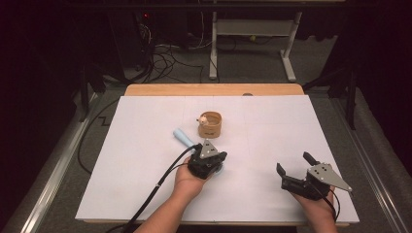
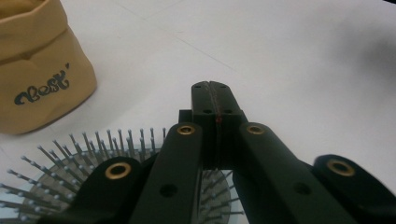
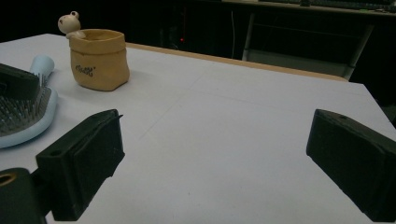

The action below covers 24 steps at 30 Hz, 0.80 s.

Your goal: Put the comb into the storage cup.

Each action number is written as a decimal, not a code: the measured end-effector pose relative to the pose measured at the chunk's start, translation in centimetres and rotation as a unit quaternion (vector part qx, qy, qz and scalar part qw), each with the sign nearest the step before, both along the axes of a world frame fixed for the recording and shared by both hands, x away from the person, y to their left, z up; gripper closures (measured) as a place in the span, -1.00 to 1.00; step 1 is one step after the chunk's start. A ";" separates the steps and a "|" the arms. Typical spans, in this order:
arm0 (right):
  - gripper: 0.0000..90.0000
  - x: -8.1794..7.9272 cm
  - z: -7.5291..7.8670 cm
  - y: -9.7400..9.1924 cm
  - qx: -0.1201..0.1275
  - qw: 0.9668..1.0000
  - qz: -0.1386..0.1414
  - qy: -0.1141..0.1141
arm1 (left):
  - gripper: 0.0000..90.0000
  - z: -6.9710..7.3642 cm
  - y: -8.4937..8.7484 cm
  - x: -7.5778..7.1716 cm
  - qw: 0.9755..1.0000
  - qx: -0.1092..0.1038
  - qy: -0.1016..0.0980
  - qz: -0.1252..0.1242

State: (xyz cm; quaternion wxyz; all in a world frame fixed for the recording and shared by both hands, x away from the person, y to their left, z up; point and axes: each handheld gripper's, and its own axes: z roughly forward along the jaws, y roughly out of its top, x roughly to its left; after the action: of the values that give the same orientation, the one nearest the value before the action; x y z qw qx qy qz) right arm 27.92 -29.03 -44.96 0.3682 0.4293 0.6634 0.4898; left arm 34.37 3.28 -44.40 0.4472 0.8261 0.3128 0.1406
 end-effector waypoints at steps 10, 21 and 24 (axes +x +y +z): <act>-0.89 0.0 -0.1 0.1 -0.003 1.000 -0.001 0.003 | 1.00 -0.7 -0.9 0.2 1.000 0.028 0.014 0.001; -0.89 -0.1 0.0 -0.1 -0.001 1.000 -0.006 0.002 | 1.00 -0.4 -1.0 -0.4 0.997 0.072 0.006 0.009; -0.89 -0.1 0.0 -0.2 0.000 1.000 -0.006 0.002 | 1.00 -0.3 -1.0 -0.5 0.997 0.081 0.005 0.010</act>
State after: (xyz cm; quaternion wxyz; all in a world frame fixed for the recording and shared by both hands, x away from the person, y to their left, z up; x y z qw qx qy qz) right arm 27.86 -29.19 -44.94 0.3700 0.4346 0.6613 0.4866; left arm 33.84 2.32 -44.66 0.3759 0.8570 0.3110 0.1658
